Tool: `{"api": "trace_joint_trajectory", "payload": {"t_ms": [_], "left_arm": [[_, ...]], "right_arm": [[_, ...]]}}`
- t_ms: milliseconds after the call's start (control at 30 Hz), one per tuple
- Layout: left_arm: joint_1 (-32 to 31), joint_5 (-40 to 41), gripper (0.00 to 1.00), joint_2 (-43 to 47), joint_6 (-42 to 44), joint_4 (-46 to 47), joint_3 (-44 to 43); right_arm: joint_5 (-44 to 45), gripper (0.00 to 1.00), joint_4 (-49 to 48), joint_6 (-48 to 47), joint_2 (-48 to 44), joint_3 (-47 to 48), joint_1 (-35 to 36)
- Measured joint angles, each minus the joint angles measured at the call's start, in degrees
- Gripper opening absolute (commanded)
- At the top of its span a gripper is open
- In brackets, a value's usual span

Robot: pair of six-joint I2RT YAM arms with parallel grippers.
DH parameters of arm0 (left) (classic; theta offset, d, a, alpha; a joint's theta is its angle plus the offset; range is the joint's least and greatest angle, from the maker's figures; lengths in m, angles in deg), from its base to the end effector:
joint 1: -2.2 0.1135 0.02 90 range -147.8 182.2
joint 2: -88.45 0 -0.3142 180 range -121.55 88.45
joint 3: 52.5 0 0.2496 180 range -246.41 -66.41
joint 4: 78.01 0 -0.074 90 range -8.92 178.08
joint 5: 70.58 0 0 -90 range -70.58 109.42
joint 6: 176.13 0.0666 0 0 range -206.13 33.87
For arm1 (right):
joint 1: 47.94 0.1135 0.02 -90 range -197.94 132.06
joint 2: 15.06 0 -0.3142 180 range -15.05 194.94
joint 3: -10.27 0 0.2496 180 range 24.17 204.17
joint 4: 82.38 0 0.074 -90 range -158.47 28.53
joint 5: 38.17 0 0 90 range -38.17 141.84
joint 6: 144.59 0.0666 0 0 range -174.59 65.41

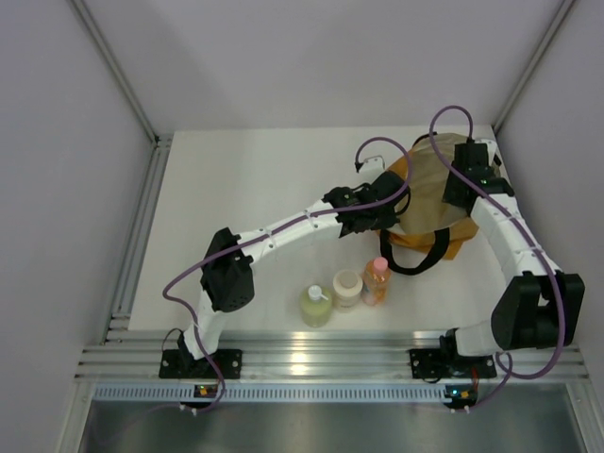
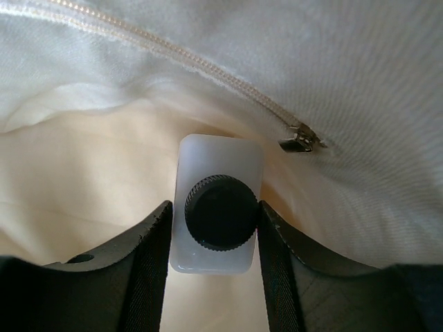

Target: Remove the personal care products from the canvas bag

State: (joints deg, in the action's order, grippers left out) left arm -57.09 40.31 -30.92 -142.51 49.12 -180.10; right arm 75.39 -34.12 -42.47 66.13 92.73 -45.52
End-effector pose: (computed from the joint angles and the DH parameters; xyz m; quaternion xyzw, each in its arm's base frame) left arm 0.2850 -0.4333 0.3273 -0.0468 0.9089 -0.2319 0.3435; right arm 0.3144 -0.0134 0.3308 0.1516 0.9012 -0.1430 0.3800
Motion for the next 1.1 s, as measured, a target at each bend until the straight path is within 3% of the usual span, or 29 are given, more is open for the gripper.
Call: {"api": "trace_joint_trajectory", "payload": {"t_ms": [833,867,900,933,1100], "left_arm": [[0.0,-0.3,0.00,0.0,0.1,0.0,-0.6],[0.0,-0.3,0.00,0.0,0.1,0.0,-0.6],[0.0,-0.3,0.00,0.0,0.1,0.0,-0.6],[0.0,-0.2,0.00,0.0,0.1,0.0,-0.6],[0.0,-0.3,0.00,0.0,0.4,0.0,-0.6]], "right_arm": [[-10.7,0.01,-0.7,-5.8,-4.0,3.2,-0.4],[-10.7,0.07,-0.7,-6.0,-4.0,3.2,-0.4],[-10.7,0.23,-0.7,-6.1,-4.0,3.2,-0.4],[-10.7,0.31,-0.6,-6.1,-4.0,3.1,-0.4],[-10.6,0.47,-0.6,-6.7,-4.0,2.9,-0.5]]}}
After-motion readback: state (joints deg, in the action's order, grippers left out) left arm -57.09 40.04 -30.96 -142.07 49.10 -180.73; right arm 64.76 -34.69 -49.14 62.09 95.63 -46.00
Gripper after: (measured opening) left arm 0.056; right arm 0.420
